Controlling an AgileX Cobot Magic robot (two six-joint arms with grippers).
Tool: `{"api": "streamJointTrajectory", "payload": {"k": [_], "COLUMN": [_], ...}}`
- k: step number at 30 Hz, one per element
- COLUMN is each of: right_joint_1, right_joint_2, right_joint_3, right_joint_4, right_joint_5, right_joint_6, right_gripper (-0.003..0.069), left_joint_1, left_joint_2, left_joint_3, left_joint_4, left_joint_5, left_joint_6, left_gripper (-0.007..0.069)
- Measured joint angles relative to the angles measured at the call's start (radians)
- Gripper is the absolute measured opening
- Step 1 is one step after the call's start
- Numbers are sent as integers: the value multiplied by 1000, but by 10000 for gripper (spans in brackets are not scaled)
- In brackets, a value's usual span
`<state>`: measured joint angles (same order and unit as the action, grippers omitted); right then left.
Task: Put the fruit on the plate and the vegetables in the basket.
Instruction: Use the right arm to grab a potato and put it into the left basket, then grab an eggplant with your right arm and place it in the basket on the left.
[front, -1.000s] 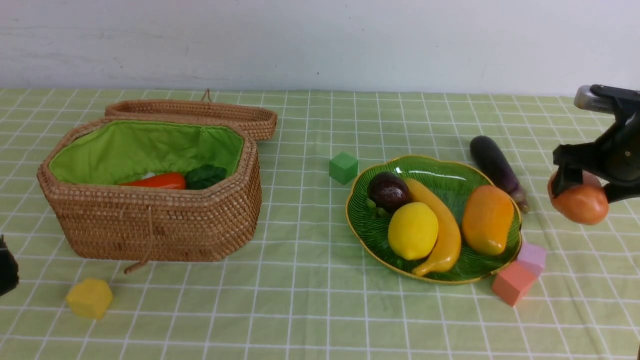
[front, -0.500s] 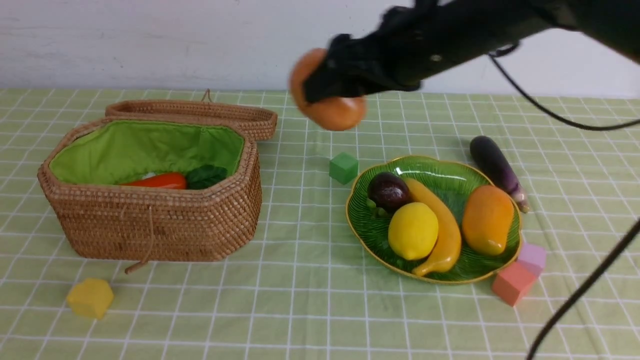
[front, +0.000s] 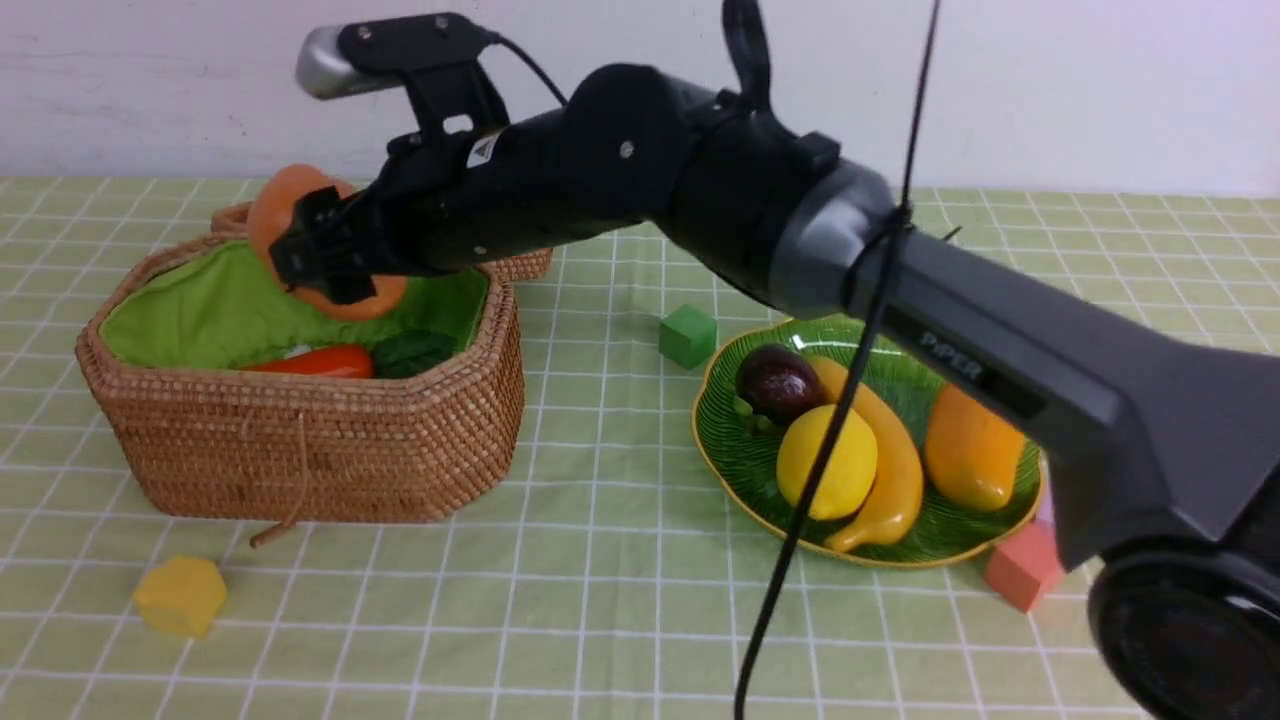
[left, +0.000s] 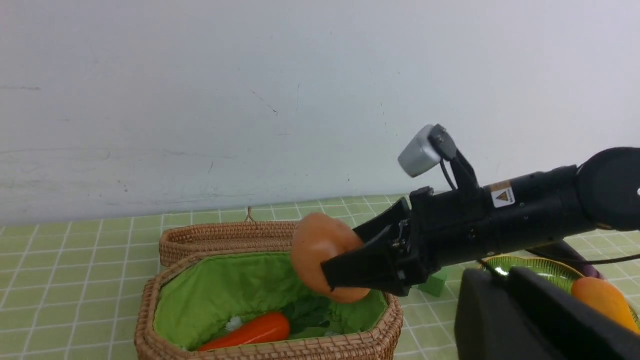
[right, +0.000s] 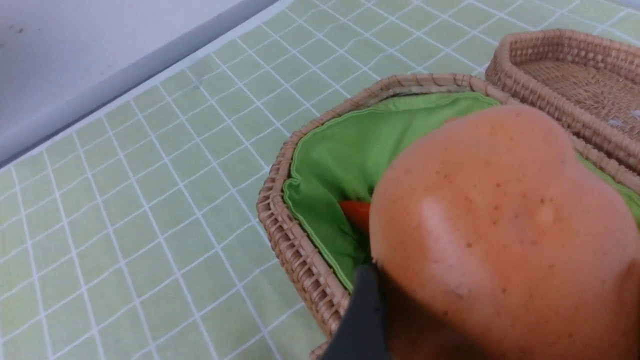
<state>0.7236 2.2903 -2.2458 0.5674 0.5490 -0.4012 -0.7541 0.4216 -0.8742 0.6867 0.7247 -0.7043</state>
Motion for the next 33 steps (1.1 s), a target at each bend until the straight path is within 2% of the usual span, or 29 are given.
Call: {"api": "streamJointTrajectory", "payload": {"k": [4,6,8,14,18,23,25,27,28,29,33], "right_joint_1": [-1,-2,-2,-2,-12,-75,-122,-167,-173,-221,-386], "right_joint_2": [24,22,7,-88,-194,-330,-366,-376,-376,-376,-376], "right_joint_3": [-5,-6,-6,-8,-9,-12,-14,-17,-17,-15,33], "right_joint_4": [-5,-12,-19,-82,-175,-389,-504,-582,-597,-640,-669], "right_joint_5": [-5,8,27,128,277,537,647,692,696,702,705], "right_joint_6": [-1,-1,-1,-1,21,122,142,167,171,206,329], "right_gripper": [622,669,680,627,524,275,146,53,36,-3,-17], "left_joint_1": [0,0,0,0,0,0,0,0,0,0,0], "left_joint_2": [0,0,0,0,0,0,0,0,0,0,0], "left_joint_3": [0,0,0,0,0,0,0,0,0,0,0], "left_joint_4": [-5,-8,-9,-12,-29,-139,-201,-267,-274,-323,-488], "left_joint_5": [0,0,1,-1,-1,-2,-12,-24,-26,-33,-66], "left_joint_6": [0,0,0,0,1,9,55,124,132,201,364], "left_gripper": [43,43,43,43,43,43,43,43,43,43,43]}}
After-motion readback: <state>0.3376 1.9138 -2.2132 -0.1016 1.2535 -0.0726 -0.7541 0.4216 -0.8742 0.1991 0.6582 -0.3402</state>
